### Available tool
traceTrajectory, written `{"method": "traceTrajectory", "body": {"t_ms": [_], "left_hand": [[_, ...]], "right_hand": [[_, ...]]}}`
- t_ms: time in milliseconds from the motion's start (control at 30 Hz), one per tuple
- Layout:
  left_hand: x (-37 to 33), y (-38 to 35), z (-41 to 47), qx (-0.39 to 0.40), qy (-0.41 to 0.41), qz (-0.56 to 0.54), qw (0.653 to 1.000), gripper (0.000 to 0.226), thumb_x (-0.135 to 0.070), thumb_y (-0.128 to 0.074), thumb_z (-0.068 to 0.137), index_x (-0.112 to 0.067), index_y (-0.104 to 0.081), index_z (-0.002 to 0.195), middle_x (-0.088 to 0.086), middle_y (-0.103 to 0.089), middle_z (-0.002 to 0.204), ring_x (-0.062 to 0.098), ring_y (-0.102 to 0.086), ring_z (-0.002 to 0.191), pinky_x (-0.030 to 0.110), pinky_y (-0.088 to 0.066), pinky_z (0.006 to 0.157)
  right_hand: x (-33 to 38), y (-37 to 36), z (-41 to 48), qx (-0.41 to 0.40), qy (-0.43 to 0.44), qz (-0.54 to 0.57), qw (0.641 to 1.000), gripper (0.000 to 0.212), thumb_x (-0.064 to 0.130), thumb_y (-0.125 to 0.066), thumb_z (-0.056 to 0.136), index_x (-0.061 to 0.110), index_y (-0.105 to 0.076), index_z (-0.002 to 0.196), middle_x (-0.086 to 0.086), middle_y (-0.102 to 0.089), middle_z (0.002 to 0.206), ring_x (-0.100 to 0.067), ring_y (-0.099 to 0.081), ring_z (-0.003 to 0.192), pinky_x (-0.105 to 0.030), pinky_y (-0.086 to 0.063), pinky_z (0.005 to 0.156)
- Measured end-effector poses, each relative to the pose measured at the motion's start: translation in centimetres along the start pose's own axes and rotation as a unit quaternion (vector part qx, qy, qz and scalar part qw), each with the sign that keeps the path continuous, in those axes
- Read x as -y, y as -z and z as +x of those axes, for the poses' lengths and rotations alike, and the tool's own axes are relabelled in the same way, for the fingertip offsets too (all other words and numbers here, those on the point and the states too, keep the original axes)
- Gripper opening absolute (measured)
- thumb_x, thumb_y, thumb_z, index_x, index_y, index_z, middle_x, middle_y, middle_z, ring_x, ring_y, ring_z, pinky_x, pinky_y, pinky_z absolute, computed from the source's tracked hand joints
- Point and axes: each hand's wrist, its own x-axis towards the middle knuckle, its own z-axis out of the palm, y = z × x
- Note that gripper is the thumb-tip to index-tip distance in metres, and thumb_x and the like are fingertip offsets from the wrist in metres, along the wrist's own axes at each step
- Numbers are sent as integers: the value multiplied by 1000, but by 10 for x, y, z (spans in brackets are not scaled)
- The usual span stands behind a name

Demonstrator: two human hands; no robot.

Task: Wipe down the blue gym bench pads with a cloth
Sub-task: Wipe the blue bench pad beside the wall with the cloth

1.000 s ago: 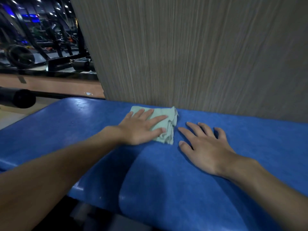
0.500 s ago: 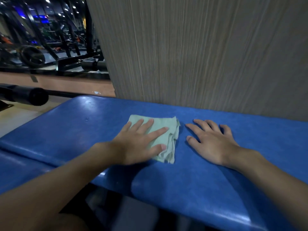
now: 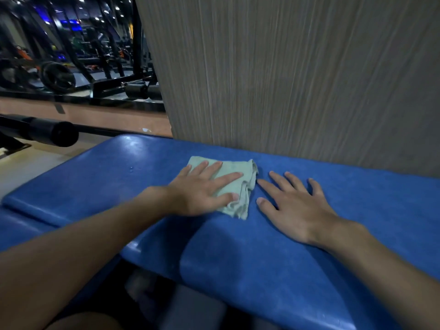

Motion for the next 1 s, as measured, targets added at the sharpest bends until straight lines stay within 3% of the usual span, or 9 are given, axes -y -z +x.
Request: {"method": "traceTrajectory", "body": {"t_ms": [267, 500, 733, 833, 1000], "left_hand": [[18, 14, 108, -13, 32, -9, 999, 60, -77, -16, 90, -63, -2, 147, -2, -2, 168, 27, 1, 153, 56, 1, 120], [11, 1, 26, -4, 11, -2, 1000, 67, -83, -10, 84, -64, 7, 145, -2, 6, 167, 23, 8, 153, 51, 5, 121], [1, -9, -120, -16, -27, 22, 999, 73, -92, 23, 57, -74, 28, 128, -10, 19, 164, 15, 22, 150, 41, 11, 122], [1, -8, -129, -3, -18, 7, 1000, 71, -93, 16, 61, -74, 28, 129, -10, 20, 164, 13, 24, 149, 41, 11, 122], [18, -4, -72, -6, -13, 12, 1000, 71, -94, 13, 60, -76, 24, 128, -5, 12, 166, 21, 14, 152, 43, 7, 121]], "right_hand": [[-3, -3, 4, -7, 0, 1, 1000, 65, 64, -6, 92, 46, 0, 154, 14, 8, 165, -13, 15, 150, -53, 8, 119], [-1, 0, 3, -4, -5, 10, 1000, 63, 63, -10, 94, 45, -5, 154, 14, 4, 165, -14, 10, 151, -52, 6, 120], [10, 13, 6, -31, 10, -4, 999, 61, 62, -15, 96, 41, -19, 153, 12, -10, 164, -16, -1, 151, -55, 3, 119], [22, 13, 15, -19, 24, 47, 998, 62, 63, -13, 96, 43, -13, 154, 14, -4, 165, -13, 3, 152, -54, 6, 119], [23, -2, 22, -4, 36, -3, 999, 69, 68, -7, 91, 42, -4, 155, 11, 5, 166, -16, 9, 152, -56, 6, 118]]}}
